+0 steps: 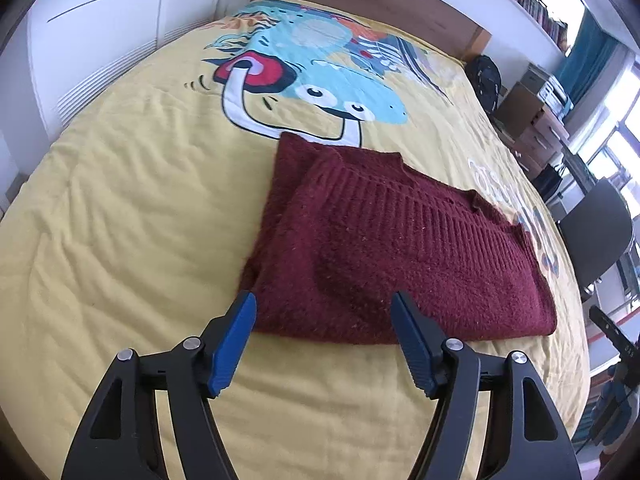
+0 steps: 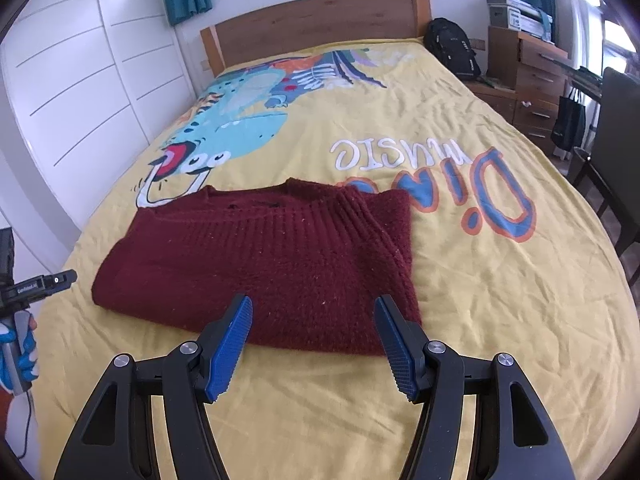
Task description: Fold small clothes
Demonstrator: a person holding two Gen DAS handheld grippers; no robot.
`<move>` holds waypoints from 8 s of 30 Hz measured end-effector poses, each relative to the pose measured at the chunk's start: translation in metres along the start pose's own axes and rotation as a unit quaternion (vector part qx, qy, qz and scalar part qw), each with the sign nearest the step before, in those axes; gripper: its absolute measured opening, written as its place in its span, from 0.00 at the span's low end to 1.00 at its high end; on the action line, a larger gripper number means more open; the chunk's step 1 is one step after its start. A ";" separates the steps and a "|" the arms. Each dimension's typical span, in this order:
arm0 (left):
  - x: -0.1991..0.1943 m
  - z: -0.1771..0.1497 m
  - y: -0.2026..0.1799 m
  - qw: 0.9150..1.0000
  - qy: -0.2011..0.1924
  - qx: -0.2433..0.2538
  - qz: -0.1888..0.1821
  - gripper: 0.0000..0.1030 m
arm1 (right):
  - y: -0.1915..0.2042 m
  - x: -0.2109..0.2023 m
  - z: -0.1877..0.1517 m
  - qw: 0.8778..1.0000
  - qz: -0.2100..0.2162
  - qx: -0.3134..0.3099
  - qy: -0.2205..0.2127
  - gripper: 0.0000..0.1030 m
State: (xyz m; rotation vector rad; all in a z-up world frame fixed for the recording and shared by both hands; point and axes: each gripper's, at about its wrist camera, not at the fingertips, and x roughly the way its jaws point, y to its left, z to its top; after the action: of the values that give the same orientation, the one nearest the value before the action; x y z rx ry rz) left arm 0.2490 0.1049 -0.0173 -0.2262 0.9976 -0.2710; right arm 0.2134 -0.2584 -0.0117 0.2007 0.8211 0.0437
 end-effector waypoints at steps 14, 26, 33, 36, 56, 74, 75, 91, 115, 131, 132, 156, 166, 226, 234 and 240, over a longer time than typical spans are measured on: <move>0.015 -0.044 0.031 0.995 0.048 -0.078 -0.037 0.63 | -0.012 -0.002 -0.027 1.000 0.000 0.022 0.016 0.63; 0.059 -0.032 0.045 0.983 0.069 -0.146 -0.090 0.63 | -0.044 0.024 -0.041 0.998 -0.016 0.049 0.041 0.63; 0.076 -0.012 0.066 0.969 0.041 -0.210 -0.128 0.64 | -0.065 0.028 -0.044 0.997 -0.032 0.060 0.048 0.63; 0.081 0.002 0.076 0.962 0.025 -0.232 -0.139 0.64 | -0.074 0.025 -0.044 0.996 -0.039 0.064 0.047 0.63; 0.072 0.054 0.035 0.959 0.006 -0.239 -0.155 0.17 | -0.138 -0.008 -0.067 0.991 -0.058 0.118 0.027 0.63; 0.081 0.103 -0.116 0.963 0.025 -0.198 -0.183 0.16 | -0.223 -0.076 -0.092 0.980 -0.079 0.183 -0.026 0.63; 0.084 0.104 -0.128 0.963 0.028 -0.194 -0.186 0.16 | -0.228 -0.080 -0.094 0.978 -0.082 0.187 -0.028 0.63; 0.176 0.040 -0.343 0.976 0.127 -0.040 -0.173 0.16 | -0.302 -0.121 -0.154 0.958 -0.121 0.256 -0.035 0.63; 0.160 -0.021 -0.398 0.971 0.136 0.106 -0.162 0.52 | -0.284 -0.134 -0.151 0.962 -0.112 0.246 -0.043 0.63; 0.073 -0.016 -0.318 0.974 0.079 0.135 -0.165 0.52 | -0.214 -0.141 -0.111 0.975 -0.095 0.194 -0.052 0.63; 0.069 -0.016 -0.309 0.975 0.077 0.131 -0.162 0.52 | -0.207 -0.141 -0.108 0.976 -0.092 0.189 -0.052 0.63; 0.082 0.024 -0.203 0.987 0.051 0.110 -0.106 0.52 | -0.058 0.021 0.024 0.998 0.037 0.058 -0.015 0.63; 0.151 0.030 -0.228 0.983 0.066 0.147 -0.083 0.52 | -0.095 0.097 0.020 0.995 0.040 0.083 0.033 0.63; 0.135 0.059 -0.152 0.979 0.090 0.109 -0.145 0.44 | -0.056 0.138 0.074 0.971 0.216 0.069 0.076 0.38; 0.127 0.078 -0.073 0.989 0.075 0.077 -0.098 0.47 | -0.010 0.196 0.059 0.969 0.205 0.058 0.124 0.41; 0.121 0.065 -0.051 0.990 0.075 0.074 -0.096 0.58 | -0.035 0.179 0.036 0.975 0.179 0.057 0.120 0.58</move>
State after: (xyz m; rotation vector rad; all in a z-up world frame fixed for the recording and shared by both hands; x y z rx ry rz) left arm 0.3602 0.0218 -0.0632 -0.1686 1.1003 -0.5409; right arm 0.3608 -0.2774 -0.1240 0.4571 1.0204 0.3658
